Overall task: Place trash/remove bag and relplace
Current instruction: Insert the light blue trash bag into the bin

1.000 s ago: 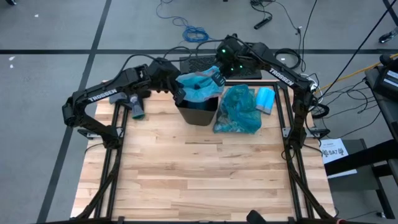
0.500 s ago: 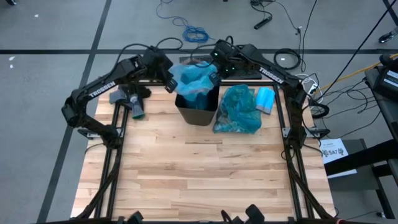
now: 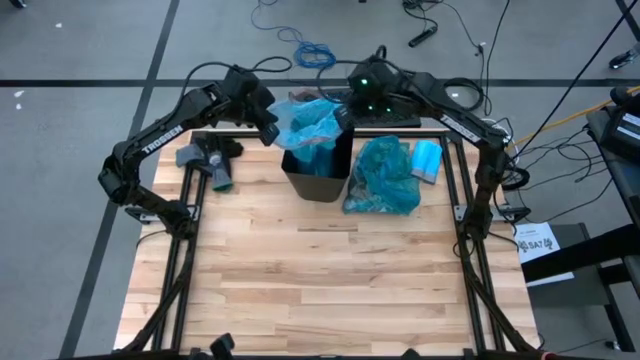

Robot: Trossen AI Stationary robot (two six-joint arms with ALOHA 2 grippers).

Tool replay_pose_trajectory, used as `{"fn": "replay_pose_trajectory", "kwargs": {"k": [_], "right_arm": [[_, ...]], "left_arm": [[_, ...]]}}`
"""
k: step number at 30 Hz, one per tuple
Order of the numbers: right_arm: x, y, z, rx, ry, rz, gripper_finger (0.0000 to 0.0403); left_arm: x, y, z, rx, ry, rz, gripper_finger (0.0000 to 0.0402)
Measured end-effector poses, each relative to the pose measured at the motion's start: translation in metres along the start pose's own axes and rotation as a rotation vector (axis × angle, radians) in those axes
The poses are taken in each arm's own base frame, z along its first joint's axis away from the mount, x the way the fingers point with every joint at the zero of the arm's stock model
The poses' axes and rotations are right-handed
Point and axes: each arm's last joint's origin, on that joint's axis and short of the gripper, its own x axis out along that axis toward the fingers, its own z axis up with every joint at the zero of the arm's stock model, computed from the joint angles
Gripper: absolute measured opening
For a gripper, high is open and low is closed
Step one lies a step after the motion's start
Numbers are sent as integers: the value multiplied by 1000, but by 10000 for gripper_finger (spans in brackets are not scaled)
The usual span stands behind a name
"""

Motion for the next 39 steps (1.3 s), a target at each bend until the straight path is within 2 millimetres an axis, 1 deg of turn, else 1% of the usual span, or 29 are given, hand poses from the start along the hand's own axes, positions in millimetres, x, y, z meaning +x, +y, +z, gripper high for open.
{"fn": "replay_pose_trajectory", "kwargs": {"k": [3, 5, 7, 10, 13, 15, 17, 18, 20, 22, 26, 30, 32, 35, 39], "right_arm": [[-14, 10, 6, -24, -98, 92, 0], [-15, 15, 9, -35, -129, 154, 0], [-5, 18, 9, -50, -111, 167, 0], [17, 23, 7, -68, -52, 194, 0], [36, 27, 4, -78, -3, 192, 0], [49, 26, 0, -82, 46, 145, 0], [61, 20, -5, -58, 92, 31, 0], [63, 16, -7, -51, 108, -32, 0], [62, 6, -10, -42, 137, -130, 0], [60, -2, -12, -24, 181, -171, 0], [62, -14, -16, 2, 252, -218, 0], [61, -15, -16, 11, 254, -225, 0], [60, -16, -19, 9, 286, -238, 0], [59, -20, -22, 12, 321, -255, 0], [57, -20, -20, 15, 308, -241, 0]], "left_arm": [[0, -1, 1, 10, -13, -17, 0], [0, -2, 4, 17, -42, -38, 0], [0, -5, 8, 28, -84, -74, 0], [0, -10, 12, 45, -123, -96, 0], [0, -12, 13, 50, -131, -102, 0], [0, -12, 13, 55, -131, -101, 0], [0, -11, 12, 87, -120, -79, 0], [0, -10, 11, 100, -107, -47, 0], [1, -8, 8, 114, -61, 30, 0], [3, -2, 3, 128, -6, 81, 0], [11, 10, -8, 119, 121, 94, 0], [17, 15, -12, 101, 162, 93, 0], [19, 18, -12, 93, 164, 96, 0], [19, 21, -12, 85, 165, 102, 0], [19, 22, -12, 77, 153, 57, 0]]}}
